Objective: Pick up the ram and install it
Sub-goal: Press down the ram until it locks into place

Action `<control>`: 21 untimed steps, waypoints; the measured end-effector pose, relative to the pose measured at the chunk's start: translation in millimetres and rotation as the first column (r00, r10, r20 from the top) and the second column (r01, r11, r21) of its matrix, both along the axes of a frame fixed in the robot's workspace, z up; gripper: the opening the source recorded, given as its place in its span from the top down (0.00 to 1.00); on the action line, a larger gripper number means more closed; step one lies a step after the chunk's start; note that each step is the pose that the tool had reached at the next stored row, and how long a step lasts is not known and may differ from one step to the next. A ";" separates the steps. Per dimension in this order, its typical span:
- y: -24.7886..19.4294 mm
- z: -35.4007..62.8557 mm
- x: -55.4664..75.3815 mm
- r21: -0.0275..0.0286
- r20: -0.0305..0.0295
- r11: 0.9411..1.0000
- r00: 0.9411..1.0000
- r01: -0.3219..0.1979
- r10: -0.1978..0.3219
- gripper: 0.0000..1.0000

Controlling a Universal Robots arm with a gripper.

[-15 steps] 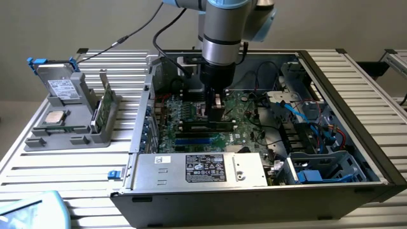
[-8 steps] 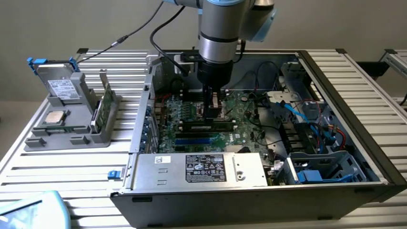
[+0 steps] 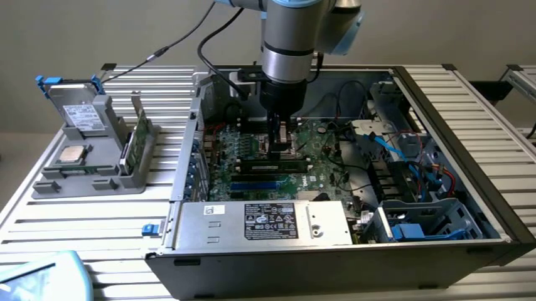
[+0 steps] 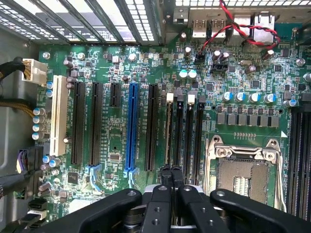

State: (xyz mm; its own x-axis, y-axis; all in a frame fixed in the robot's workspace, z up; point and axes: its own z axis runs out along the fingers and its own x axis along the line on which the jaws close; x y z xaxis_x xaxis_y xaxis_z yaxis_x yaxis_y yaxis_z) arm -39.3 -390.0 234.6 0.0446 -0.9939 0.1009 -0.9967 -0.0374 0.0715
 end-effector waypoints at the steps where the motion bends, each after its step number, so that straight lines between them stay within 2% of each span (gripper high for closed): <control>1: 0.0 0.0 0.0 0.000 0.000 1.000 1.000 0.000 0.000 0.90; 9: 0.0 0.0 0.1 0.000 0.000 1.000 1.000 0.000 0.000 0.90; 13: -1.7 0.0 3.4 0.000 0.000 1.000 1.000 0.000 0.000 0.90; 17: -2.6 0.0 10.9 0.000 -0.001 1.000 1.000 0.000 0.000 0.90; 21: -4.2 0.0 24.0 0.002 -0.002 1.000 1.000 -0.001 0.001 0.90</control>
State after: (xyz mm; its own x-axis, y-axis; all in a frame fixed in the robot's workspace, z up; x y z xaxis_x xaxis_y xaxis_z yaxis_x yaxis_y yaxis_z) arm -15.3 -394.3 234.6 0.0454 -0.9940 0.0991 -0.9965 -0.0381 0.0739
